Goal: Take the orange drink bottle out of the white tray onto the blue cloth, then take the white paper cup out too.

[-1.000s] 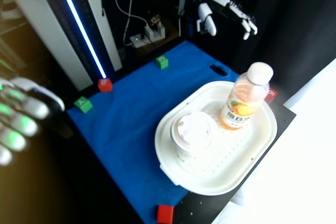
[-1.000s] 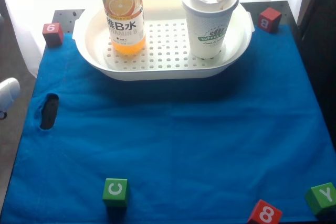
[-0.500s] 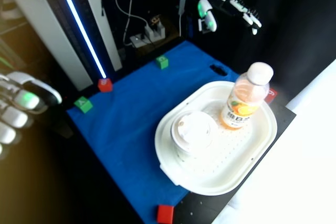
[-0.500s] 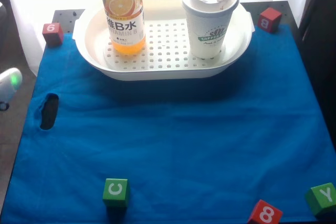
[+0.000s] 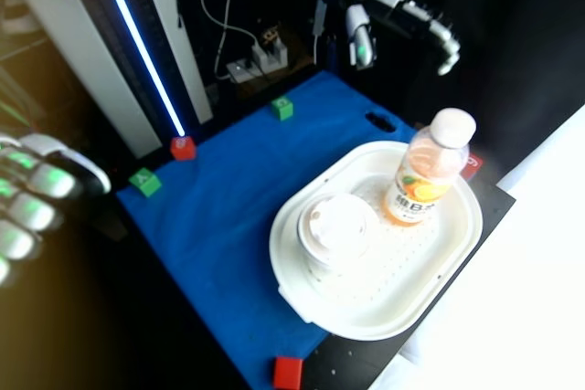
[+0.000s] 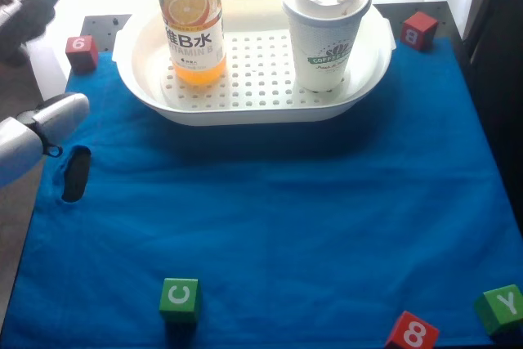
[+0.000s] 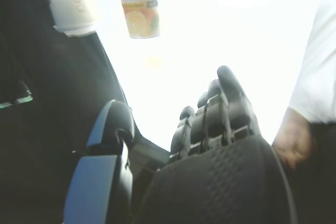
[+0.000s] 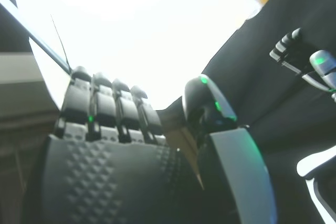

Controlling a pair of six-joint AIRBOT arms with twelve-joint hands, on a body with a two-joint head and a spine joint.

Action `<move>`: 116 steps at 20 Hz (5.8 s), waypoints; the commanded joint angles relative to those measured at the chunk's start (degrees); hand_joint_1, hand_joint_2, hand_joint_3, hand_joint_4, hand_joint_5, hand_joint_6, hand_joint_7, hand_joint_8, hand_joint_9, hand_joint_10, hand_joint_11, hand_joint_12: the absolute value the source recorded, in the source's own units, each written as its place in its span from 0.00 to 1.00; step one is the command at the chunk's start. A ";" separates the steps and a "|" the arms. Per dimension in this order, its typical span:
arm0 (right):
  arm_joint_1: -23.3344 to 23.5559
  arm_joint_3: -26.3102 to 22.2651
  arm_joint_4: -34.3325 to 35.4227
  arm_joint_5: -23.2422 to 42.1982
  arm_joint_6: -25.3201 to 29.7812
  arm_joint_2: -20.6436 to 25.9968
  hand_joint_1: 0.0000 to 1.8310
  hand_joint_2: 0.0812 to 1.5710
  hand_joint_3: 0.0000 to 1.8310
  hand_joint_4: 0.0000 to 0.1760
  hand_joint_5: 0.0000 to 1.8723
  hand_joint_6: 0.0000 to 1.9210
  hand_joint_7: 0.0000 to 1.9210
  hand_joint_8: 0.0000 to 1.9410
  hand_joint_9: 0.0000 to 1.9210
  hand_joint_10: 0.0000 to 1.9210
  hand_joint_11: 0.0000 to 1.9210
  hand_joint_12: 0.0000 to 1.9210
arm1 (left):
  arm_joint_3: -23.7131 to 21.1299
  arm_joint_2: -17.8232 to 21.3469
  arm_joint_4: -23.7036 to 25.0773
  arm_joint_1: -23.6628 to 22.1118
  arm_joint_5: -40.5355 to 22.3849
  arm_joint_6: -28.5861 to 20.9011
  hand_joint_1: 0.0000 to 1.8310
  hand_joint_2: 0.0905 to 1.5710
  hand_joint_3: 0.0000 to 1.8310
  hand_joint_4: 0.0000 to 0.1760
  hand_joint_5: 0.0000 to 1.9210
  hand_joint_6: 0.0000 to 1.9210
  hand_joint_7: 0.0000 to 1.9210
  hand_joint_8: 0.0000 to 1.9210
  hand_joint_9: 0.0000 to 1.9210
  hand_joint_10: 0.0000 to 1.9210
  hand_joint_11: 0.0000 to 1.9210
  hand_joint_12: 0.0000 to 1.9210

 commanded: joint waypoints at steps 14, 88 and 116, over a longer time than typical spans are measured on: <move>0.67 0.60 -1.04 5.99 0.37 -0.34 0.28 0.83 0.00 0.00 0.00 0.00 0.00 0.00 0.00 0.00 0.00 1.00 | 4.41 -1.63 1.03 -6.71 0.11 0.50 0.35 0.70 0.00 0.55 0.00 0.00 0.00 0.00 0.00 0.00 0.00 0.00; -1.60 1.24 -1.88 3.10 7.10 -3.80 0.31 0.81 0.00 0.05 0.00 0.00 0.00 0.00 0.00 0.00 0.01 0.01 | -1.44 -1.63 10.82 -0.47 -2.13 -8.26 0.26 0.65 0.00 0.64 0.00 0.00 0.00 0.00 0.00 0.00 0.00 0.00; 39.35 34.19 -22.80 -54.72 0.01 -29.08 0.37 0.69 0.00 0.08 0.00 0.00 0.00 0.00 0.00 0.00 0.00 0.00 | -4.23 1.00 -2.12 8.87 -10.35 -3.76 0.30 0.67 0.00 0.69 0.00 0.00 0.00 0.00 0.00 0.00 0.02 0.03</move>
